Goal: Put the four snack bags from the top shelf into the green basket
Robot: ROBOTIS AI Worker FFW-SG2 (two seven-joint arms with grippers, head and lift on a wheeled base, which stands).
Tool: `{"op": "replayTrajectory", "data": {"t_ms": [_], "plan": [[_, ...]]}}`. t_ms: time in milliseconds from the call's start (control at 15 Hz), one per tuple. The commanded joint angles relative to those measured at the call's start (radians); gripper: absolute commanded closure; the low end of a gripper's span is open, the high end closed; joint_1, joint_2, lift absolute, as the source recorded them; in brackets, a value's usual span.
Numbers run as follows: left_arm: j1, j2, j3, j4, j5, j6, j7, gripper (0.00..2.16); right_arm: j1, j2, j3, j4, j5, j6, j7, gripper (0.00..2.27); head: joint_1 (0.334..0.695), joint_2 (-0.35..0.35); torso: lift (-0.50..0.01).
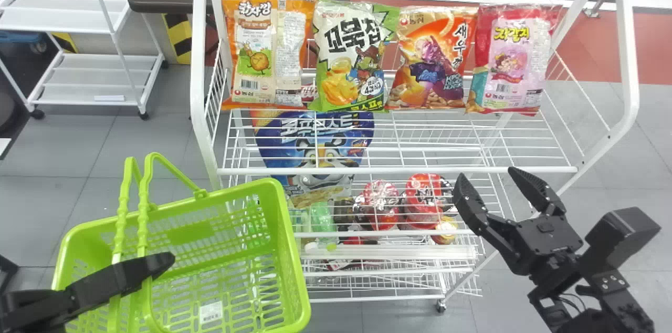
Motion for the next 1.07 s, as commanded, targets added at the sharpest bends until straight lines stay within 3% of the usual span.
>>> {"op": "replayTrajectory", "data": {"t_ms": [0, 467, 667, 1000], "plan": [[-0.002, 0.000, 0.000, 0.004, 0.000, 0.000, -0.010, 2.15, -0.003, 0.001, 0.002, 0.001, 0.000, 0.005, 0.000, 0.10, 0.695, -0.076, 0.000], [-0.008, 0.000, -0.003, 0.012, 0.001, 0.000, -0.010, 2.15, -0.066, 0.001, 0.060, 0.013, 0.002, 0.060, -0.017, 0.10, 0.695, -0.063, 0.000], [-0.007, 0.001, -0.003, 0.012, 0.001, 0.000, -0.010, 2.15, -0.145, 0.001, 0.154, 0.027, 0.020, 0.125, -0.052, 0.09, 0.695, -0.023, 0.000], [-0.004, 0.007, -0.003, 0.019, 0.001, -0.003, -0.010, 2.15, -0.383, 0.001, 0.362, 0.192, 0.025, 0.164, -0.117, 0.10, 0.695, 0.106, 0.000]]}}
